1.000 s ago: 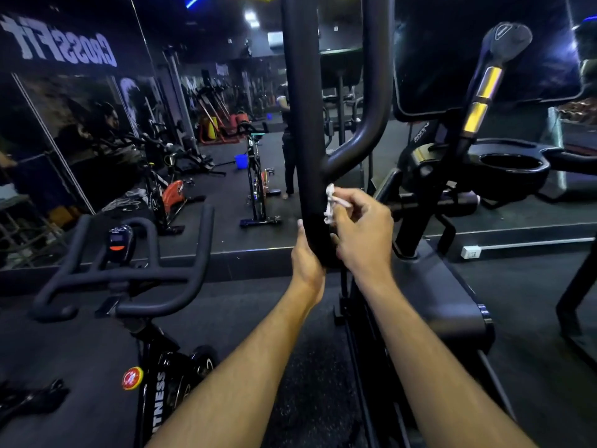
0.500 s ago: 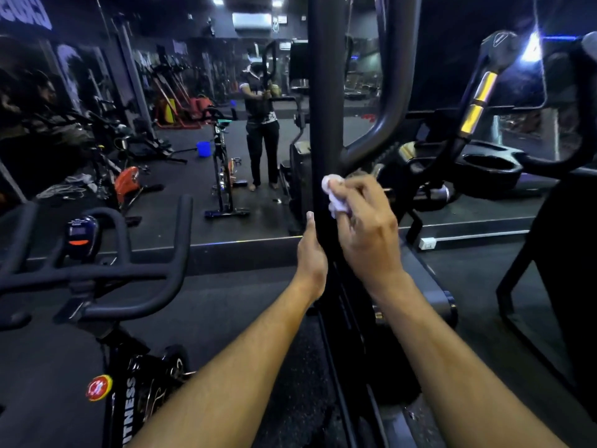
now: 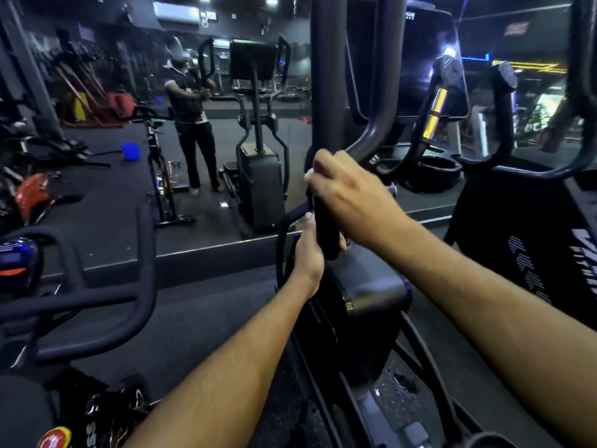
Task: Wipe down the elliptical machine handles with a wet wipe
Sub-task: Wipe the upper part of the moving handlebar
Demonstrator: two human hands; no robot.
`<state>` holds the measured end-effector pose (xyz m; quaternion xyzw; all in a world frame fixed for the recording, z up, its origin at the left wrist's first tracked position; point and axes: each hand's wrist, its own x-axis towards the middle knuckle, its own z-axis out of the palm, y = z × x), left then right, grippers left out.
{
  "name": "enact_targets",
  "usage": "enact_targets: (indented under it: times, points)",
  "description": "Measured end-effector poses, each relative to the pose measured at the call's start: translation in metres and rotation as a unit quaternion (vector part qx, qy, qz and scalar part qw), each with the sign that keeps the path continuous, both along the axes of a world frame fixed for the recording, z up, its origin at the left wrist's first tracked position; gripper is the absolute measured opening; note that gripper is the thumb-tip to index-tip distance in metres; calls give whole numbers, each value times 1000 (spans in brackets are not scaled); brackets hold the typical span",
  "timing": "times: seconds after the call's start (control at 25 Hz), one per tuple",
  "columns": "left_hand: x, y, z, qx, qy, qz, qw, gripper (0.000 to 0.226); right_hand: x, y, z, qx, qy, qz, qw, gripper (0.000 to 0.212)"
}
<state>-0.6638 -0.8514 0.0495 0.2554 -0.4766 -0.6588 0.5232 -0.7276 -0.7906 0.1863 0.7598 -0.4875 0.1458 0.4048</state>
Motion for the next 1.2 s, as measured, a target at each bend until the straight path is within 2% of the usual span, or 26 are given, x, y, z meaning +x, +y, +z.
enact_targets:
  times: [0.08, 0.2, 0.24, 0.36, 0.44, 0.52, 0.56, 0.64, 0.72, 0.8, 0.92, 1.12, 1.2]
  points:
    - [-2, -2, -3, 14, -20, 26, 999, 52, 7, 10, -20, 5, 71, -22, 997, 26]
    - [-5, -3, -3, 30, -75, 58, 995, 33, 20, 25, -37, 79, 47, -42, 995, 16]
    - [-3, -5, -3, 39, -68, 46, 996, 34, 21, 25, -36, 108, 20, -41, 993, 10]
    - [12, -1, 8, 61, 11, -2, 998, 47, 7, 31, -30, 195, -115, -19, 974, 13]
    - [15, -2, 23, -33, -24, 111, 993, 33, -8, 39, -25, 165, -230, 6, 959, 19]
    - [20, 2, 47, -182, -44, 261, 947, 13, -23, 45, -15, 90, -333, 37, 938, 24]
    - [20, 6, 59, -270, -40, 300, 914, 7, -30, 47, -9, 58, -371, 44, 926, 27]
    - [16, 19, 88, -422, -36, 316, 849, 5, -49, 49, 9, 4, -436, 42, 899, 29]
    - [4, 24, 115, -509, -62, 307, 802, 4, -74, 47, 30, -33, -516, 49, 854, 28]
    - [-8, 21, 143, -566, -103, 310, 757, 8, -99, 38, 53, -71, -574, 64, 813, 25]
    - [-18, 6, 188, -624, -163, 330, 689, 13, -124, 13, 92, -106, -619, 112, 770, 18]
    - [-28, -16, 256, -645, -233, 366, 629, 14, -143, -47, 166, -110, -653, 230, 713, 17]
    - [-32, -27, 273, -630, -276, 377, 620, 15, -141, -77, 197, -115, -639, 264, 713, 19]
